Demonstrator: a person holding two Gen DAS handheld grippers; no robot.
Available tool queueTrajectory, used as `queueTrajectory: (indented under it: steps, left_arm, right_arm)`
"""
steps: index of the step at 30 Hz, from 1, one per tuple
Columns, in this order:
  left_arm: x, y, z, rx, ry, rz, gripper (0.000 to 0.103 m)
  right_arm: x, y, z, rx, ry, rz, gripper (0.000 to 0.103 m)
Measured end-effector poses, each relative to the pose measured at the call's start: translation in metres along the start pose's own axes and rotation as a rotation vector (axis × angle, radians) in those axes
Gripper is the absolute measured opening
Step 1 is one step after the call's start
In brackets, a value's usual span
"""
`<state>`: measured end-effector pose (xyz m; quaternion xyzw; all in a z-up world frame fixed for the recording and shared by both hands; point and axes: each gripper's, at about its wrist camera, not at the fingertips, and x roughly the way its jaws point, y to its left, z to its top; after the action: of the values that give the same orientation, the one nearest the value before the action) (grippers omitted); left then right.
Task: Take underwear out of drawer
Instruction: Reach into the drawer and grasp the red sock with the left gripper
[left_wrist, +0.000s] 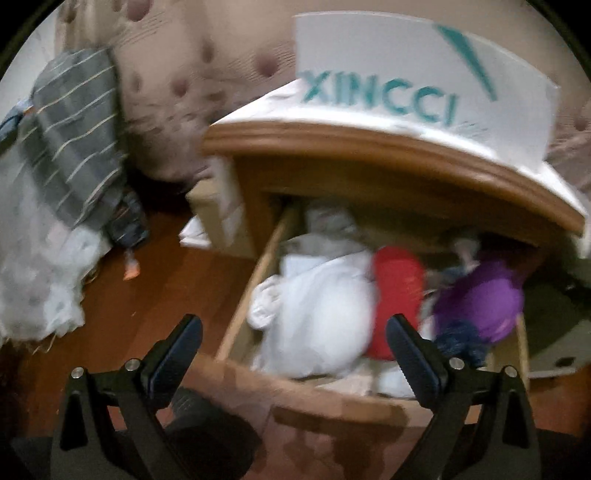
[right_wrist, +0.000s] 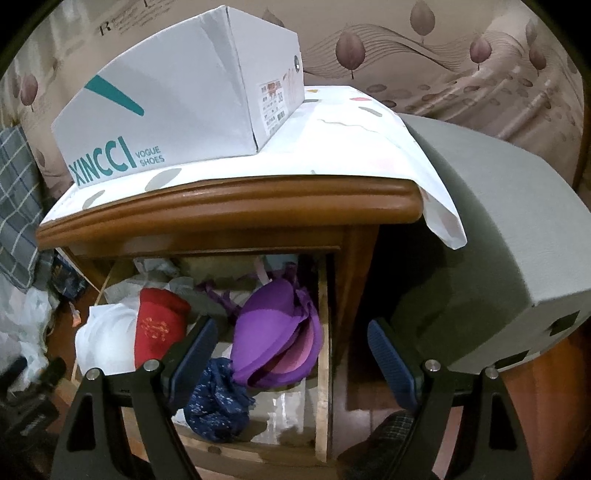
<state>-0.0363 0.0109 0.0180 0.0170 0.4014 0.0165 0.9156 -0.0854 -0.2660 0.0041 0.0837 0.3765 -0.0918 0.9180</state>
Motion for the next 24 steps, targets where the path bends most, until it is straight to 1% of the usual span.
queueTrajectory:
  steps: [2, 6, 10, 13, 17, 19, 24]
  left_arm:
    - [-0.001, -0.007, 0.007, 0.018, -0.005, -0.039, 0.099]
    - [0.006, -0.019, 0.017, 0.031, 0.020, -0.115, 0.099]
    - [0.021, -0.031, 0.027, 0.060, 0.043, -0.117, 0.099]
    - [0.032, -0.031, 0.029, 0.054, 0.072, -0.132, 0.098]
    - [0.046, -0.029, 0.029, 0.035, 0.111, -0.140, 0.098]
    - [0.052, -0.029, 0.028, 0.040, 0.127, -0.133, 0.097]
    - [0.061, -0.034, 0.027, 0.052, 0.152, -0.154, 0.097]
  right_arm:
    - [-0.001, 0.000, 0.001, -0.009, -0.006, -0.007, 0.086]
    - [-0.006, 0.000, 0.003, -0.022, -0.029, -0.022, 0.086]
    - [-0.010, -0.001, 0.006, -0.038, -0.050, -0.044, 0.086]
    - [-0.011, -0.005, 0.008, -0.034, -0.057, -0.054, 0.086]
    - [-0.009, -0.011, 0.009, -0.023, -0.051, -0.074, 0.086]
    - [-0.008, -0.014, 0.010, -0.019, -0.053, -0.093, 0.086]
    - [-0.009, -0.024, 0.011, 0.013, -0.057, -0.110, 0.086]
